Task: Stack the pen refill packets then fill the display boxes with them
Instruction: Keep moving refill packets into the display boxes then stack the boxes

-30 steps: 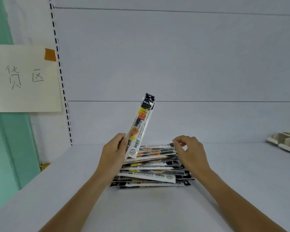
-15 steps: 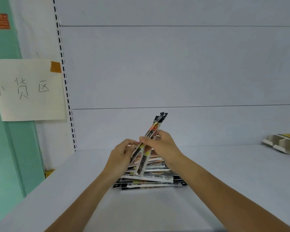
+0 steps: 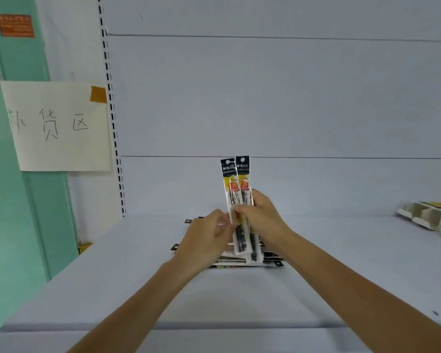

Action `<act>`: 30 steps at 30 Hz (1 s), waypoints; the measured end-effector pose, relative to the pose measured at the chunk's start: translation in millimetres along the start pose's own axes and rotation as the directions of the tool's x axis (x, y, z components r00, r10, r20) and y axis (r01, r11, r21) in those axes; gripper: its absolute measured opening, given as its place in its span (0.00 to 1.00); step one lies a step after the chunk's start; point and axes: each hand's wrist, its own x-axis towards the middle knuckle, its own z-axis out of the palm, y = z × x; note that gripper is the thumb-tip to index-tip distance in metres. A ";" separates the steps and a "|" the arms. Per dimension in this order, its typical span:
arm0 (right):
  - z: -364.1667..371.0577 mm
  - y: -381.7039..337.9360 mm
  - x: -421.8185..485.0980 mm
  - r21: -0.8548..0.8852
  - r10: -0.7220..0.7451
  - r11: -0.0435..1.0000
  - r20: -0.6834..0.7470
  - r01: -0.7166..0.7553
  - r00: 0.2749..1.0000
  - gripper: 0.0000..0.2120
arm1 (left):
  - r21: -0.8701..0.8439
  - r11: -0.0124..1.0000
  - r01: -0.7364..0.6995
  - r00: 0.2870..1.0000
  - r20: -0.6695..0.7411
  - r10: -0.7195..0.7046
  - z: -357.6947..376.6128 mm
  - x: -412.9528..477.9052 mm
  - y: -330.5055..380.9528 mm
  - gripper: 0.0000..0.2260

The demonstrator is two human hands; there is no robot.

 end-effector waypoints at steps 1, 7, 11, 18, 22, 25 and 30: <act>-3.9 -1.8 -1.6 -0.025 -0.028 0.999 0.006 0.028 1.000 0.07 | 0.202 0.973 -0.109 0.991 -0.057 0.123 -2.0 -0.5 -0.2 0.09; -23.0 -11.7 -21.3 -0.446 0.002 0.874 0.401 0.193 0.916 0.09 | 0.798 0.403 -0.448 0.760 0.102 0.642 -21.1 13.9 -2.9 0.30; -30.2 -7.1 -26.9 -0.517 0.104 0.841 0.448 0.162 0.888 0.07 | 0.767 0.407 -0.495 0.863 0.383 0.329 -13.3 11.6 2.5 0.34; -35.9 -0.6 -32.6 -0.483 0.062 0.860 0.421 0.166 0.905 0.16 | 0.762 0.470 -0.445 0.865 0.231 0.445 -0.4 3.7 3.7 0.20; -45.1 0.7 -29.7 -0.540 0.066 0.826 0.380 0.163 0.923 0.17 | 0.732 0.579 -0.360 0.920 0.175 0.351 4.5 0.6 1.9 0.14; -52.5 0.5 -33.2 -0.568 0.013 0.806 0.296 0.165 0.955 0.12 | 0.652 0.723 -0.227 0.970 0.087 0.226 -1.1 1.4 -1.6 0.16; -45.6 7.3 -34.1 -0.578 -0.189 0.791 0.078 0.199 0.979 0.12 | 0.608 0.756 -0.243 0.966 0.082 0.245 10.5 4.2 -0.5 0.15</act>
